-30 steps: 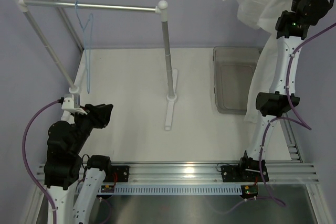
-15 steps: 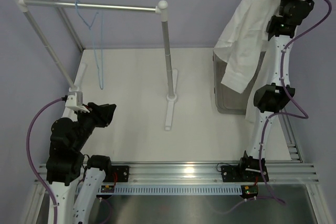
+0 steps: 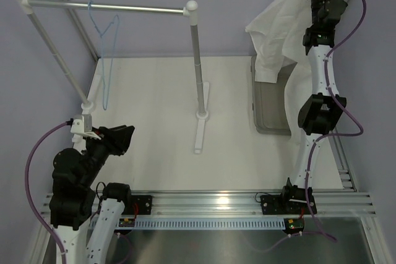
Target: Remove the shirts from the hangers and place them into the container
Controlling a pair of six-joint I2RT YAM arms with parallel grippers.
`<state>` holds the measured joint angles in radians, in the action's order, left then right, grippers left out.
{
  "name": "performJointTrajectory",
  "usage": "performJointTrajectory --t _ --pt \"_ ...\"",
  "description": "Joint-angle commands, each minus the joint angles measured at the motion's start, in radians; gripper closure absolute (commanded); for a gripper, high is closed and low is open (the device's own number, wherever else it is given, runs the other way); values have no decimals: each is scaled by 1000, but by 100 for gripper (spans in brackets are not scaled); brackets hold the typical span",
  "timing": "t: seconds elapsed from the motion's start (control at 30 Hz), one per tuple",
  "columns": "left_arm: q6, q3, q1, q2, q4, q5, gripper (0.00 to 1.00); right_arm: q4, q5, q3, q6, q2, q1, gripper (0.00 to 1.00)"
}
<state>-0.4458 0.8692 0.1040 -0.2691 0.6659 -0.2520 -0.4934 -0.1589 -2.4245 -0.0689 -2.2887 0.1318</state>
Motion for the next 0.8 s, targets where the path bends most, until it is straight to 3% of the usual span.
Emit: performJointTrajectory --t 0.0,0.43,0.63,0.77 --pt "-8 59 2 31 17 -40 62 -4 -28 62 12 251 -66 100" --pt "10 287 2 87 238 -29 61 -46 154 687 -28 713 -72 100" --pt "1 307 0 73 261 -64 61 -106 223 879 -65 752 -47 100" --pt "-1 304 -3 65 256 -66 61 -120 274 871 -63 741 -32 100"
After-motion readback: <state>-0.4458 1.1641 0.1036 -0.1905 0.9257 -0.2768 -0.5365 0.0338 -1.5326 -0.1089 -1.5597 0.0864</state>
